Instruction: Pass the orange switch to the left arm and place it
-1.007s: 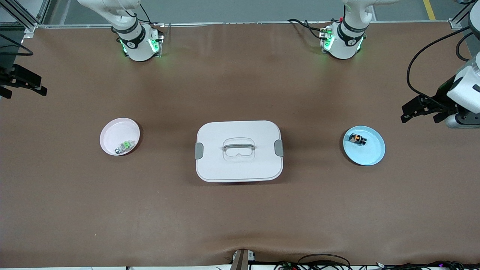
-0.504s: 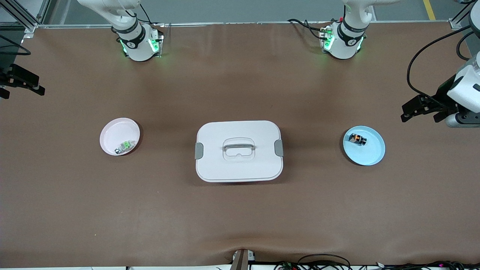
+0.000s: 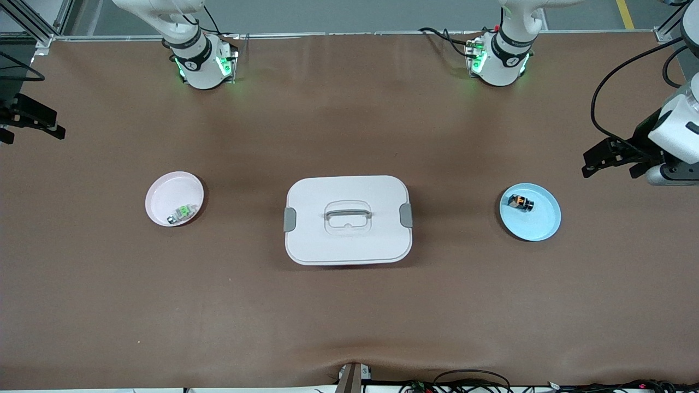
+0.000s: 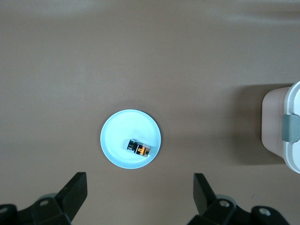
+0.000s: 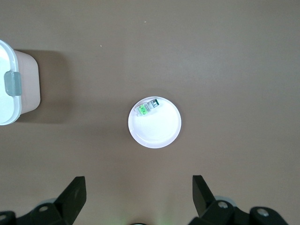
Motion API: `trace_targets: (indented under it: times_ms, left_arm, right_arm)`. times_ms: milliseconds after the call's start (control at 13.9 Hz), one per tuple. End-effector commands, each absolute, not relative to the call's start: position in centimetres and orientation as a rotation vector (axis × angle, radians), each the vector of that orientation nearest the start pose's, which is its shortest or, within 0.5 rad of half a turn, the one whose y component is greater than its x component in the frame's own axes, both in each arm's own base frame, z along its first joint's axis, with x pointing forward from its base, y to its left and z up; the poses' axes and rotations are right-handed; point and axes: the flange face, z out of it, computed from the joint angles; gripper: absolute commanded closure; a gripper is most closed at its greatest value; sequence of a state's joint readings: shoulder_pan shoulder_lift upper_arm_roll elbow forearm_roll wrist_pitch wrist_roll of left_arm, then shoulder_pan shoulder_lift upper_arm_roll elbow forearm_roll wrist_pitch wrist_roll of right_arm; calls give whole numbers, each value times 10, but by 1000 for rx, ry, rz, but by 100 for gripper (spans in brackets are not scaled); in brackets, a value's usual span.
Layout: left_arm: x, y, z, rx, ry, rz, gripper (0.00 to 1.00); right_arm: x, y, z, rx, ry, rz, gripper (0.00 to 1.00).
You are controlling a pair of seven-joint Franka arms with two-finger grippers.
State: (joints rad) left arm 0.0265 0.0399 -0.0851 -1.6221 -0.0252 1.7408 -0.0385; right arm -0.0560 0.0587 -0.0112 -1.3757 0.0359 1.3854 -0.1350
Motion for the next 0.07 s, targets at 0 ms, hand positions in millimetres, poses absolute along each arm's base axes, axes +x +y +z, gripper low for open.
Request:
trace_targets:
  times_ms: [0]
  left_arm:
    - [581,-37,598,-3152,28,-108,0]
  right_arm:
    - [548,-32,667,-3104,-134,66,0]
